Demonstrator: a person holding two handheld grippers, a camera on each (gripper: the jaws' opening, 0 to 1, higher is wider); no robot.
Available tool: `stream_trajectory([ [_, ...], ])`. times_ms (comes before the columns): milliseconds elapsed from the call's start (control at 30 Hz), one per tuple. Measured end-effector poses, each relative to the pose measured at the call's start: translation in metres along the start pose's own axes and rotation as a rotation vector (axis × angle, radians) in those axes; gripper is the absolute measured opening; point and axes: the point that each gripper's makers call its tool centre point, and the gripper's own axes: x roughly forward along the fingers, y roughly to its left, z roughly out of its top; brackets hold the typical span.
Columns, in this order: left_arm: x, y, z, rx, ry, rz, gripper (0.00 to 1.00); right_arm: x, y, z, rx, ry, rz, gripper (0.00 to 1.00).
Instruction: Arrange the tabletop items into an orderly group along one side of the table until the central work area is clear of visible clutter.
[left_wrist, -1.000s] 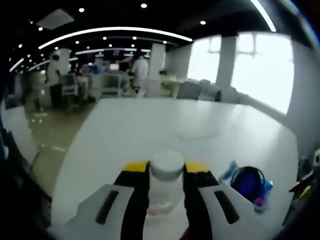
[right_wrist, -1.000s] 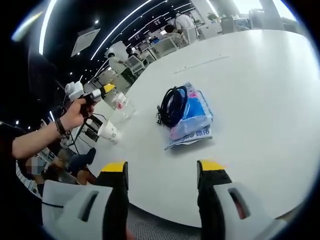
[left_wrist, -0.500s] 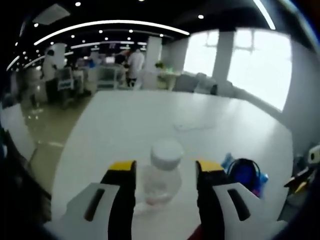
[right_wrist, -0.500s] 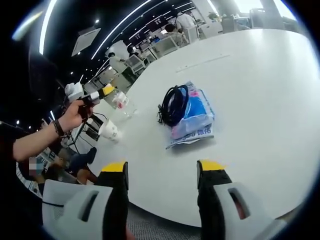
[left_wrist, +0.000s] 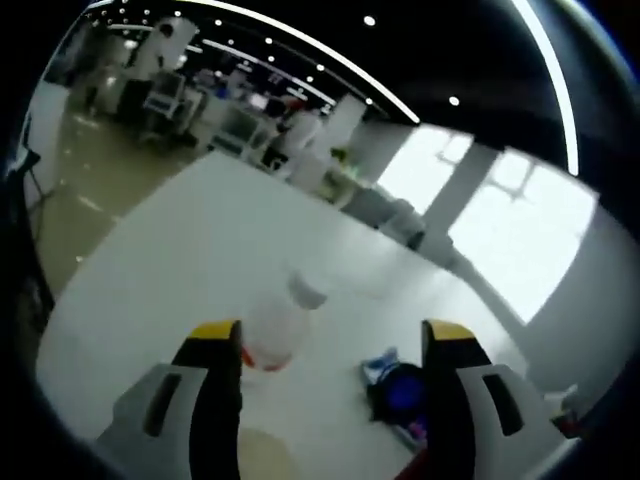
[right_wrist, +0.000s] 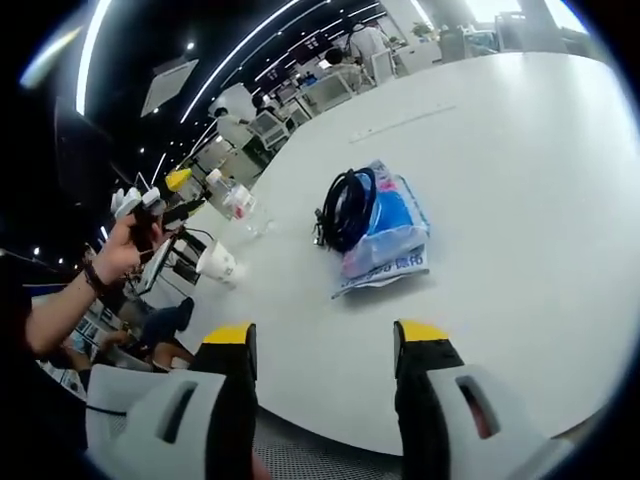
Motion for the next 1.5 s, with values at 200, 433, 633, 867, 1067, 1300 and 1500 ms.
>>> stream_trajectory([
  [200, -0.02, -0.026, -0.047, 0.115, 0.139, -0.03, 0.77, 0.0, 0.003, -0.003, -0.038, 0.022, -0.007, 0.55],
  [433, -0.04, -0.048, -0.076, 0.112, 0.146, -0.036, 0.74, 0.001, 0.002, -0.007, -0.074, 0.041, -0.021, 0.55],
  [633, -0.053, -0.051, -0.084, 0.124, 0.139, -0.026, 0.74, -0.001, 0.0, -0.011, -0.094, 0.062, -0.035, 0.55],
  [867, -0.065, -0.051, -0.095, 0.113, 0.129, 0.004, 0.74, 0.001, 0.004, -0.014, -0.093, 0.076, -0.021, 0.54],
  [1067, -0.068, -0.054, -0.114, 0.072, 0.161, 0.033, 0.74, 0.003, 0.008, -0.011, -0.076, 0.061, 0.003, 0.55],
  [1300, -0.066, -0.066, -0.124, 0.067, 0.164, 0.079, 0.74, -0.002, 0.016, -0.001, -0.05, 0.017, 0.051, 0.56],
  [1500, -0.07, -0.072, -0.14, 0.125, 0.207, 0.107, 0.73, -0.006, 0.02, 0.011, -0.004, -0.025, 0.09, 0.6],
])
